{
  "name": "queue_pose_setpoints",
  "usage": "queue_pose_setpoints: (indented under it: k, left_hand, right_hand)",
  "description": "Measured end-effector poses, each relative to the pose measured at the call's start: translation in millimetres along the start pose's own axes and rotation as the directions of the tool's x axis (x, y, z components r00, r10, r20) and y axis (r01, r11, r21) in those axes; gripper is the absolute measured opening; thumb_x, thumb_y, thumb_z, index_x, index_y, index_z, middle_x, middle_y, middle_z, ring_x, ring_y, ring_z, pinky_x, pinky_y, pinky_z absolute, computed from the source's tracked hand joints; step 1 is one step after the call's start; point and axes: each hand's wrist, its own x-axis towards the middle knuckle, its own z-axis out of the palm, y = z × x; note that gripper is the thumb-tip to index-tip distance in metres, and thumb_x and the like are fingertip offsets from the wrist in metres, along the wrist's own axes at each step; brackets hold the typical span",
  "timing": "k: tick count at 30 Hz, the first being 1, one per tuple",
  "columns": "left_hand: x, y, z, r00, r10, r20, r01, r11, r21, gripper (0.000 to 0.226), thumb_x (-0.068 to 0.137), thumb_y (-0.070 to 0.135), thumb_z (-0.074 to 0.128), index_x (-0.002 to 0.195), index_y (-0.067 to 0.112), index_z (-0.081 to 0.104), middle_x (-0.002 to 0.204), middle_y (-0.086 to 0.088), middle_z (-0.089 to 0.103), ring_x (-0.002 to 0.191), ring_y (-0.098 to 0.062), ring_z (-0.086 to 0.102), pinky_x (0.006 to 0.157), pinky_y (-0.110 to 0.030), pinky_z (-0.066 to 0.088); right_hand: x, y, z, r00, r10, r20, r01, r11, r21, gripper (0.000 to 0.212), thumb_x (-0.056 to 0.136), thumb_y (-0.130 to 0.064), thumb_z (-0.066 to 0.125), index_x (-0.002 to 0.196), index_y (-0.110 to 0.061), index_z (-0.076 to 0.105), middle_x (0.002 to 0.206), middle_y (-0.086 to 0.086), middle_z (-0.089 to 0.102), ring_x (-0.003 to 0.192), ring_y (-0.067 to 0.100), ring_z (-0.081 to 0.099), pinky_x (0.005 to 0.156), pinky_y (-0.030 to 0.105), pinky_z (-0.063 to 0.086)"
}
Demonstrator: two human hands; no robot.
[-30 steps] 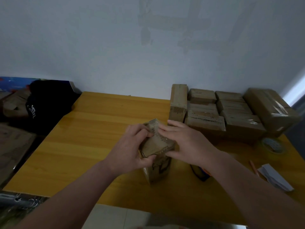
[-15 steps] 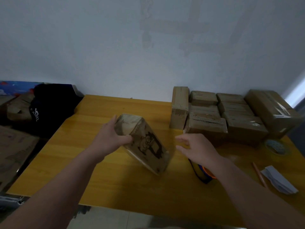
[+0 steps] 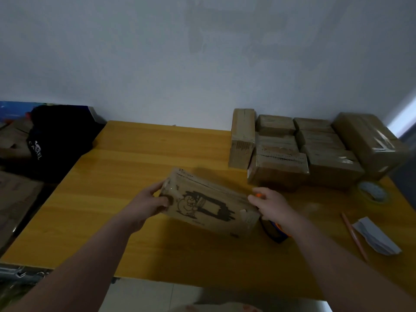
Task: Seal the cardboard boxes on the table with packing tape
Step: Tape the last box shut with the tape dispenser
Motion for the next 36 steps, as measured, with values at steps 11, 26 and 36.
queue_pose_setpoints:
  k: [11,26,36]
  left_hand:
    - [40,-8,31,0.954,0.087,-0.285,-0.003,0.959,0.282,0.061,0.097,0.011,0.055,0.151,0.020,0.027,0.154,-0.010,0.028,0.132,-0.037,0.039,0.100,-0.049,0.042]
    - [14,-22,154,0.963,0.258,0.076,-0.121,0.162,0.979,0.111,0.073,0.083,0.043,0.152,0.014,0.008,0.157,-0.008,0.009,0.144,-0.029,0.010,0.118,-0.051,0.004]
    - [18,-17,119,0.962,0.150,0.227,-0.242,0.090,0.966,0.098,0.080,0.055,0.061,0.153,0.024,0.004,0.160,-0.002,-0.003,0.146,-0.027,-0.001,0.117,-0.053,-0.005]
  right_hand:
    - [3,16,-3,1.000,0.024,-0.004,-0.024,0.986,-0.164,0.027,0.097,-0.028,0.054,0.121,-0.019,0.064,0.122,0.000,0.059,0.102,0.013,0.054,0.085,0.029,0.044]
    - [14,68,12,0.951,0.214,-0.222,-0.293,0.849,-0.438,0.027,0.093,-0.018,0.057,0.119,-0.013,0.053,0.113,0.006,0.059,0.097,0.022,0.058,0.070,0.029,0.041]
    - [-2,51,-5,0.960,0.071,-0.272,-0.074,0.997,0.001,0.011,0.098,-0.021,0.044,0.095,-0.014,0.051,0.089,0.007,0.052,0.072,0.014,0.047,0.059,0.030,0.035]
